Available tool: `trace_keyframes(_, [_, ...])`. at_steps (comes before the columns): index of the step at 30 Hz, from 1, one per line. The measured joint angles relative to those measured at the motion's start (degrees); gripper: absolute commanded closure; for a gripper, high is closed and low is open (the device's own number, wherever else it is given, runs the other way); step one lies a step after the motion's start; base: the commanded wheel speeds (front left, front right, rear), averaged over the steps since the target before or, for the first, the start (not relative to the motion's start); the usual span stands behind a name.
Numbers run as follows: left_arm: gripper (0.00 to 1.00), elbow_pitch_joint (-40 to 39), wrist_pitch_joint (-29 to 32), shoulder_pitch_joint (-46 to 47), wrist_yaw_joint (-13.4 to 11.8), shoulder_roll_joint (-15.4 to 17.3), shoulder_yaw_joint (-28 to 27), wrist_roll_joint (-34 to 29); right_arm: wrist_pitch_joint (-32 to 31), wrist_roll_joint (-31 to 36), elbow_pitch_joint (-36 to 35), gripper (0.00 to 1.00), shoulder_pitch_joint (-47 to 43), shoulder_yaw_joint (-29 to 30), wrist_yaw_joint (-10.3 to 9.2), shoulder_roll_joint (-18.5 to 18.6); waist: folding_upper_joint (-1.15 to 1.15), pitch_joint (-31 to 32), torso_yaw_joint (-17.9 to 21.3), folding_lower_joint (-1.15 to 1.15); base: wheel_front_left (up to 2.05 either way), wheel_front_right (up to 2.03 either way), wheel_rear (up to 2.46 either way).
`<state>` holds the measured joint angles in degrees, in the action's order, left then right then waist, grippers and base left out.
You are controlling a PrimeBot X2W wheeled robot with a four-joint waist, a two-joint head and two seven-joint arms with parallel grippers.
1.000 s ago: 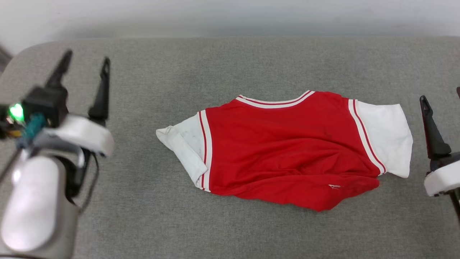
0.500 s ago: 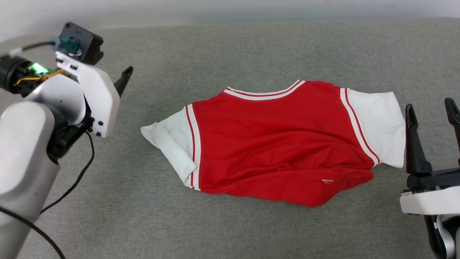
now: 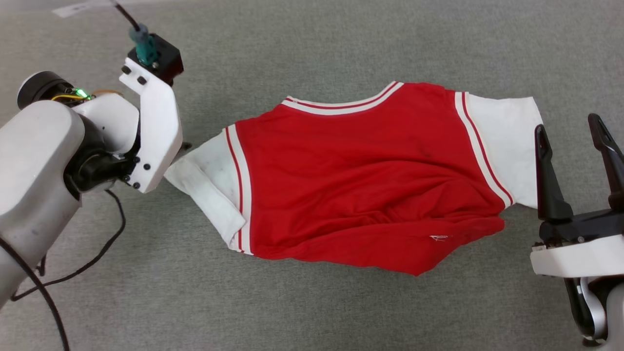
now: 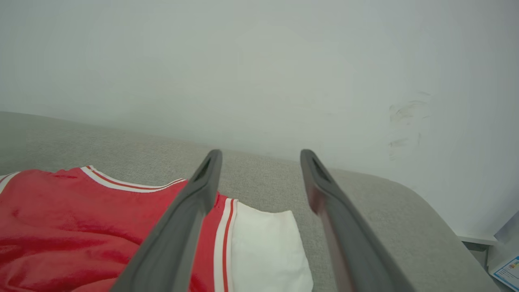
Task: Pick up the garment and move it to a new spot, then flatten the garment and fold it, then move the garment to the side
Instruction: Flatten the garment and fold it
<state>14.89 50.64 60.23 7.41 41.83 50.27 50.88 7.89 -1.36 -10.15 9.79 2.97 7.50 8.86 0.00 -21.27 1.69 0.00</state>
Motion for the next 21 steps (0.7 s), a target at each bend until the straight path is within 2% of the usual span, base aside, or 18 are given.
trace_keyframes(7, [0.0,1.59,2.36,2.29,0.0,2.67,8.96,3.12,0.68,0.0,1.38,0.0,2.55,-0.97,0.01,0.11,0.0,-2.78,1.85,0.0,0.0,0.0,0.0])
trace_keyframes(13, [0.0,3.49,0.65,3.61,0.1,4.13,14.01,4.48,1.26,0.26,2.67,0.0,3.6,-1.33,0.01,0.0,0.0,-4.45,2.83,0.0,0.0,0.0,0.0])
trace_keyframes(14, [0.53,3.69,0.53,3.76,0.1,4.24,14.7,4.88,1.41,0.26,2.89,0.0,3.85,-1.3,0.01,0.0,0.0,-4.57,2.87,0.0,0.0,0.0,0.0])
trace_keyframes(15, [0.98,3.72,-0.05,4.0,0.11,4.39,15.49,4.9,1.42,0.26,3.07,0.0,4.04,-1.3,0.01,0.0,0.0,-4.61,2.85,0.0,0.0,0.0,0.0])
trace_keyframes(19, [1.0,4.25,-3.38,4.61,0.1,4.19,17.7,5.97,1.14,0.26,4.01,0.0,4.4,-1.23,0.01,0.38,0.0,-4.1,2.39,0.0,0.0,0.0,0.0])
trace_keyframes(21, [1.0,4.86,-5.57,4.56,0.1,3.97,18.03,7.08,1.11,0.89,3.81,0.0,5.4,-1.22,0.0,1.98,0.0,-3.45,2.09,0.0,0.0,0.0,0.0])
